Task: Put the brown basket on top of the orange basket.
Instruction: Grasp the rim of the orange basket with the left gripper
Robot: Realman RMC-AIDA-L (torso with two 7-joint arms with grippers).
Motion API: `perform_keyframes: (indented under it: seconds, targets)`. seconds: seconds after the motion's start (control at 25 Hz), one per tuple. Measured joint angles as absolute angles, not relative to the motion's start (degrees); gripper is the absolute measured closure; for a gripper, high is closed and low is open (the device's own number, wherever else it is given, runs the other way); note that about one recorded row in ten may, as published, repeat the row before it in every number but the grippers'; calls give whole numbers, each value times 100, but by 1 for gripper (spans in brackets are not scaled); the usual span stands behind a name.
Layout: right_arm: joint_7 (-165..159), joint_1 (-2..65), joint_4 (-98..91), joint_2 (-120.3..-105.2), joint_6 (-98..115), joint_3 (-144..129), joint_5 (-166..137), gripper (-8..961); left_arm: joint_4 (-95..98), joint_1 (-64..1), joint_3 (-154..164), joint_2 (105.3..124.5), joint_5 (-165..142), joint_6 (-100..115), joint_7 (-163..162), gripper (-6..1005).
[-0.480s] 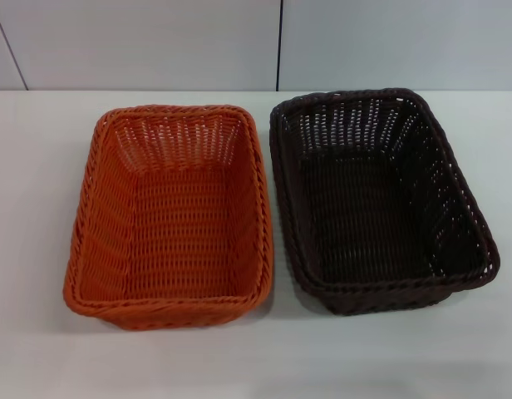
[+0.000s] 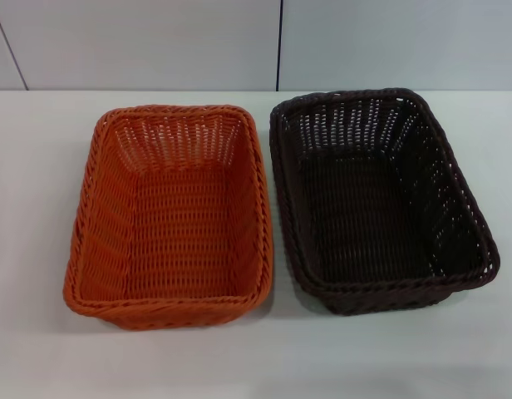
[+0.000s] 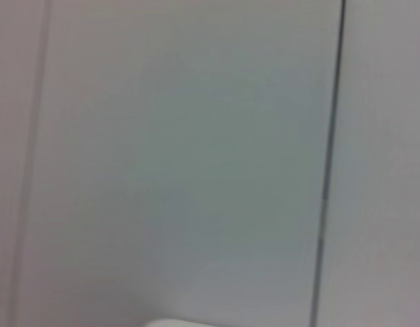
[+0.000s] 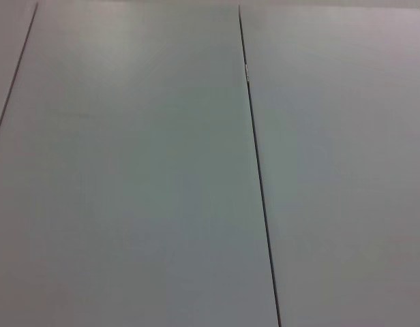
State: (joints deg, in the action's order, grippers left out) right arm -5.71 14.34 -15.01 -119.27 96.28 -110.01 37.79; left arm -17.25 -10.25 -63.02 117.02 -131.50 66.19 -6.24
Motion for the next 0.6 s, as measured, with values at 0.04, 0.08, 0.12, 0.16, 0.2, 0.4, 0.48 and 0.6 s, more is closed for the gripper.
perform_keyframes:
  seconds: [0.04, 0.08, 0.12, 0.16, 0.2, 0.4, 0.48, 0.6]
  targets:
    - [-571, 1434, -1501, -11927, 9628, -11001, 3779, 211, -1725, -1025, -6302, 11702, -13150, 6619, -624, 182]
    - [-571, 1435, -1506, -11927, 9631, -11002, 3779, 211, -1887, -1028, -6283, 11617, -13246, 6474, -644, 183]
    - [-572, 1441, -1527, -11927, 9621, -11004, 3779, 211, -2317, -1001, -6280, 11435, -13525, 6179, -648, 183]
    - [-572, 1441, -1527, -11927, 9621, -11004, 3779, 211, -2317, -1001, -6280, 11435, -13525, 6179, -648, 183]
    - [-579, 1458, -1533, -11925, 9596, -11005, 3779, 211, -2593, -955, -6291, 11324, -13681, 5988, -639, 184]
    - [-599, 1475, -1515, -11914, 9550, -11004, 3779, 211, -5176, -459, -6954, 10694, -14521, 3364, -586, 185]
    - [-607, 1476, -1511, -11913, 9524, -11003, 3779, 211, -6123, -276, -7416, 10656, -14931, 2036, -583, 186]
    - [-611, 1477, -1504, -11912, 9485, -11003, 3779, 211, -7710, 18, -8022, 10769, -15579, -83, -555, 186]
